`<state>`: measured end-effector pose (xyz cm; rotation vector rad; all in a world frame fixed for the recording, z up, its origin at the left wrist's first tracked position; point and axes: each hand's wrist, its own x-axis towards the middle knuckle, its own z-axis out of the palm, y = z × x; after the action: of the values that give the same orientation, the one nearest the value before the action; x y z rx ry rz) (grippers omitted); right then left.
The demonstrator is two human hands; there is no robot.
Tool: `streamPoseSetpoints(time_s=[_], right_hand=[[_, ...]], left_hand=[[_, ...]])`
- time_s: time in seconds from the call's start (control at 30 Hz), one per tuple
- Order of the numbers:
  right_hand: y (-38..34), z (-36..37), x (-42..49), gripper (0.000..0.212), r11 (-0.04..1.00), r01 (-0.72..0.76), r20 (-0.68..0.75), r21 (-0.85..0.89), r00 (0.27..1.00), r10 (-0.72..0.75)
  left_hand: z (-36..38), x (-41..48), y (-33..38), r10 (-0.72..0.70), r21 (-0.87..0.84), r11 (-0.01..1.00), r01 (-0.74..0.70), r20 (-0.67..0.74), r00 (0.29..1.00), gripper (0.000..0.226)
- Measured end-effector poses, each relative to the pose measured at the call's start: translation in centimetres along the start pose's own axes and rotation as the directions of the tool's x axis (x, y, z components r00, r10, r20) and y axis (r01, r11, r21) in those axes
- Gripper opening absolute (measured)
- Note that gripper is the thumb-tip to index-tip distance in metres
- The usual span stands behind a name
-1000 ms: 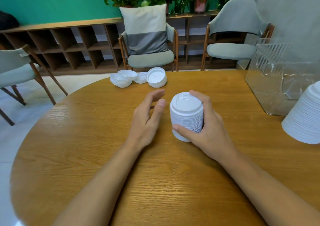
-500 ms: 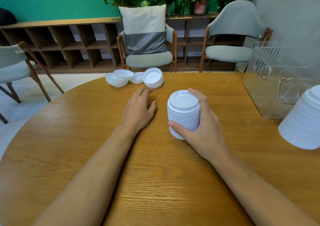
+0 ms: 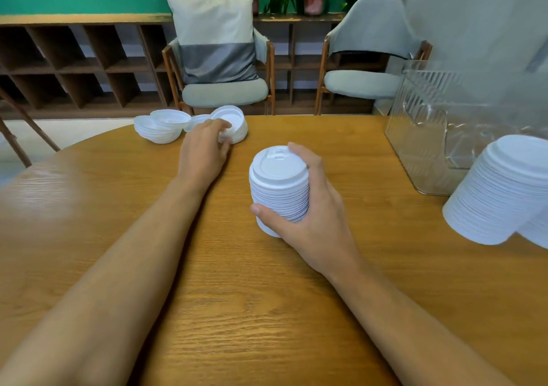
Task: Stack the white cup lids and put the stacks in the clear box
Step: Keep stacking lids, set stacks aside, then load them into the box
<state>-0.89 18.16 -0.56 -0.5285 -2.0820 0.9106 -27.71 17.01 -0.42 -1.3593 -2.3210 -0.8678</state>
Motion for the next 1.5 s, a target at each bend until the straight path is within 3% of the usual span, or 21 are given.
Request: streamPoseSetpoints(time_s=[0.37, 0.9, 1.0, 1.13, 1.23, 1.3, 1.37, 1.5], right_hand=[[0.1, -0.2, -0.1, 0.091, 1.000, -0.014, 0.006, 0.002, 1.000, 0.014], [-0.5, -1.5, -1.1, 0.087, 0.999, -0.001, -0.041, -0.039, 0.999, -0.001], [-0.7, -2.7, -2.1, 0.087, 0.999, -0.013, -0.043, -0.046, 0.999, 0.011], [-0.9, -4.7, -3.4, 0.087, 0.998, -0.040, -0.020, -0.046, 0.999, 0.039], [-0.8, -6.1, -4.3, 0.087, 0.998, -0.049, -0.001, -0.031, 0.999, 0.049], [-0.6, -6.6, -4.7, 0.089, 0.998, -0.055, 0.007, -0.018, 0.998, 0.056], [-0.5, -6.7, -4.8, 0.090, 0.998, -0.054, 0.004, 0.012, 0.999, 0.054], [-0.5, -6.2, -4.5, 0.076, 0.995, -0.044, -0.048, 0.088, 0.998, 0.048]], left_hand=[[-0.6, -0.9, 0.6, 0.078, 0.046, 0.996, -0.077, -0.033, 0.996, 0.022], [-4.6, -9.4, 5.4, 0.186, -0.177, 0.958, -0.226, -0.214, 0.959, 0.013], [-5.5, -10.6, 6.9, 0.084, -0.326, 0.927, -0.186, -0.305, 0.949, 0.015], [-6.6, -11.6, 8.9, -0.195, -0.597, 0.802, 0.024, -0.223, 0.955, 0.025], [-7.0, -11.6, 9.6, -0.355, -0.821, 0.536, 0.200, -0.004, 0.935, 0.024], [-7.5, -11.6, 10.2, -0.351, -0.904, 0.310, 0.293, 0.178, 0.919, 0.026], [-7.8, -11.6, 10.7, -0.291, -0.915, 0.192, 0.356, 0.293, 0.911, 0.032], [-7.9, -11.7, 11.6, -0.194, -0.913, 0.217, 0.346, 0.308, 0.932, 0.026]])
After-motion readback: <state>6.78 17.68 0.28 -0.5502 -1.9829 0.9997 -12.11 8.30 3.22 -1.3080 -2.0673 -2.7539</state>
